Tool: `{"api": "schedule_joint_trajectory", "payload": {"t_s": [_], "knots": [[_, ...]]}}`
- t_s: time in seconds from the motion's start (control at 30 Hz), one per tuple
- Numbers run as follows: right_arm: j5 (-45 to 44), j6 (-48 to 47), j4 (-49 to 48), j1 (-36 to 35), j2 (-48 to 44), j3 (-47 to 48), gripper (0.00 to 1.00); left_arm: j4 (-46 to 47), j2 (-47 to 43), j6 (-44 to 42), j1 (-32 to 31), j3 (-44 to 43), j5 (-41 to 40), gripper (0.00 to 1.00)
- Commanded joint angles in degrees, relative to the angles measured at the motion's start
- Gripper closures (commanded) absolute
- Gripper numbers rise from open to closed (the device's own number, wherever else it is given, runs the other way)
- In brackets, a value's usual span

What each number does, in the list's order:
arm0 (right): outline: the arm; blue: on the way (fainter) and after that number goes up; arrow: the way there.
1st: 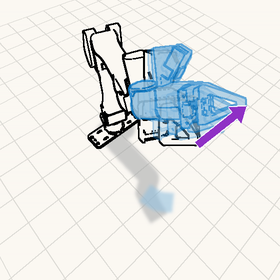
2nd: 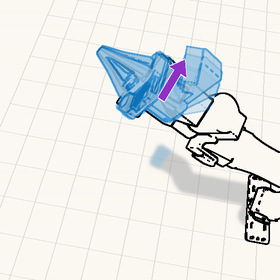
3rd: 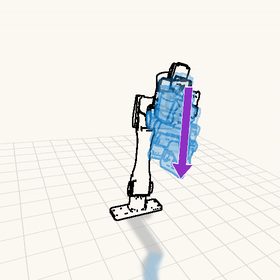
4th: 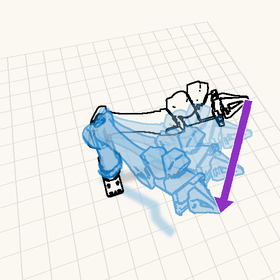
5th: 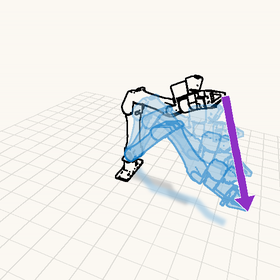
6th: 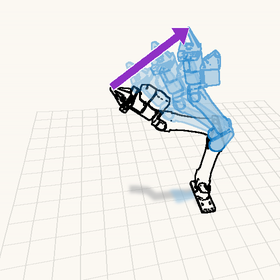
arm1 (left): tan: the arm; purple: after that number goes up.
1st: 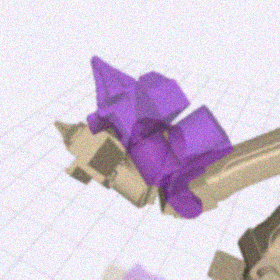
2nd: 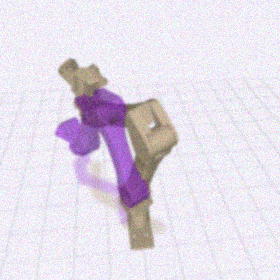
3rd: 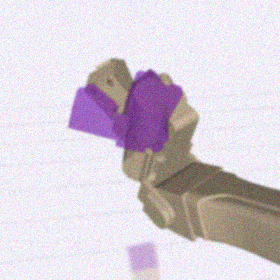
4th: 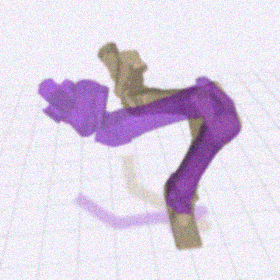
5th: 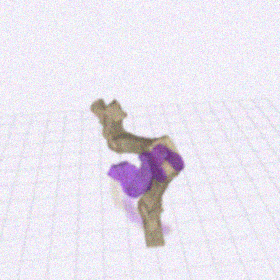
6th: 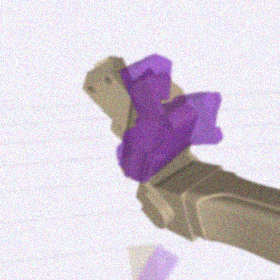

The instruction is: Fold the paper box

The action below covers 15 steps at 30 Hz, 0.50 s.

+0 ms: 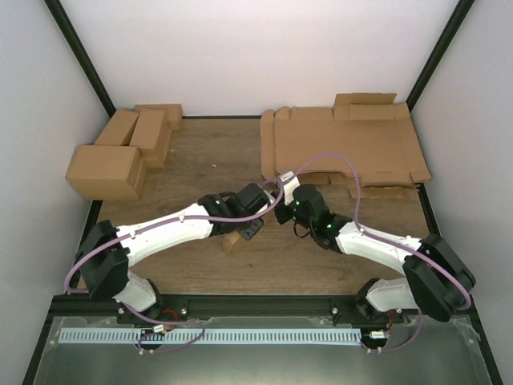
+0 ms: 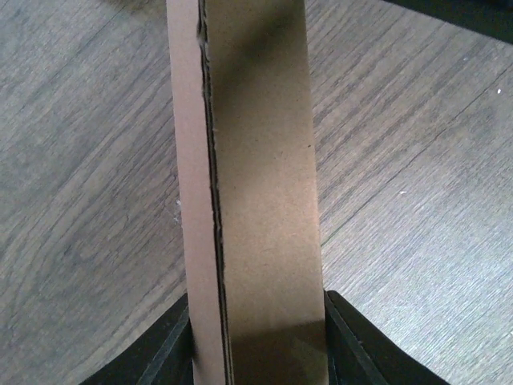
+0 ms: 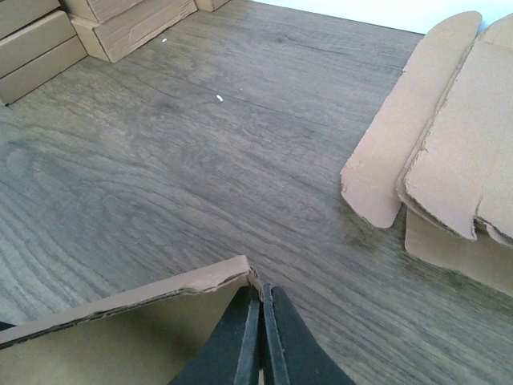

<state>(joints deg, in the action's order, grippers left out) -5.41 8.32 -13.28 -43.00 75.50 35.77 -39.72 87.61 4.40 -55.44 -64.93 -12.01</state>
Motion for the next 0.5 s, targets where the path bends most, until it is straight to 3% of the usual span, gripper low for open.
{"api": "schedule_joint_trajectory", "payload": {"t_s": [0.0, 0.17, 0.47], "knots": [[1.62, 1.52, 7.32, -0.12, -1.62, -2.79, 0.97, -0.29, -0.25, -1.02, -1.58, 0.43, -2.87, 0.63], [6.79, 2.42, 9.22, 1.45, -5.52, -3.45, 0.94, 1.03, -0.1, -2.27, -1.6, 2.04, -3.2, 0.63], [29.38, 5.26, 10.86, 14.37, -11.75, -3.95, 0.84, 2.59, 0.34, -3.17, -1.28, 2.29, -1.15, 0.63]]}}
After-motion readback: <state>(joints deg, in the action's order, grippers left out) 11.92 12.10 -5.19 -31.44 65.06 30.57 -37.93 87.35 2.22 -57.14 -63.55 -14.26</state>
